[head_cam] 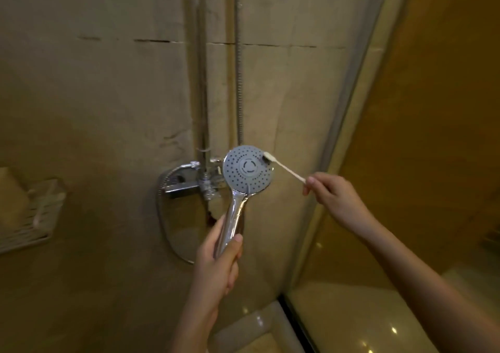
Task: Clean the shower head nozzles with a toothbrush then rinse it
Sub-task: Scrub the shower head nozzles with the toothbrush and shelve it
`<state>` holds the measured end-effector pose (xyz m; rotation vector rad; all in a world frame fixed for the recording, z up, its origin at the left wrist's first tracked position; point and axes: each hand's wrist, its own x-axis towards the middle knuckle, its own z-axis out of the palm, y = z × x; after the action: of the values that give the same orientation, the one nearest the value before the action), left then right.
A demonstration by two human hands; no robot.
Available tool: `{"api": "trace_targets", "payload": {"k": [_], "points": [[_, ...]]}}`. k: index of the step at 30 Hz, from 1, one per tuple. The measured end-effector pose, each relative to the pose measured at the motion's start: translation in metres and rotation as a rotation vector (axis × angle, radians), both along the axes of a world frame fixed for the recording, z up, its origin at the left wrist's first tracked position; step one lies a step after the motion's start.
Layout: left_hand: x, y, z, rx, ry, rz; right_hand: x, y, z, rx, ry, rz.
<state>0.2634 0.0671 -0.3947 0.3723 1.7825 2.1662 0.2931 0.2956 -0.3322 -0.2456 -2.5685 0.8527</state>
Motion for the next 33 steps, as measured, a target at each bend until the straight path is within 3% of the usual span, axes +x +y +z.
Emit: {"api": "trace_targets", "payload": {"k": [7,11,14,18,21,25,29,33], "points": [[0.019,0.046,-0.007,-0.065,0.006,-0.143,0.051,0.023,0.003,0.096,-0.074,-0.174],[0.024,0.057,-0.007,-0.084,0.018,-0.145,0.062,0.022,0.002,0.204,-0.164,-0.151],[0.027,0.061,-0.005,-0.115,0.019,-0.176,0.062,0.030,0.004,0.157,-0.071,-0.218],[0.029,0.054,-0.005,-0.175,0.018,-0.155,0.061,0.021,-0.004,0.256,-0.145,-0.181],[0.028,0.049,-0.009,-0.212,0.032,-0.168,0.057,0.027,-0.003,0.213,-0.112,-0.248],[0.027,0.041,-0.011,-0.208,0.031,-0.110,0.054,0.012,-0.011,0.245,-0.190,-0.144],[0.025,0.035,-0.009,-0.206,0.111,-0.092,0.049,0.016,-0.012,0.162,-0.128,-0.203],[0.023,0.029,-0.009,-0.203,0.112,-0.048,0.047,0.006,-0.013,0.202,-0.167,-0.141]]}}
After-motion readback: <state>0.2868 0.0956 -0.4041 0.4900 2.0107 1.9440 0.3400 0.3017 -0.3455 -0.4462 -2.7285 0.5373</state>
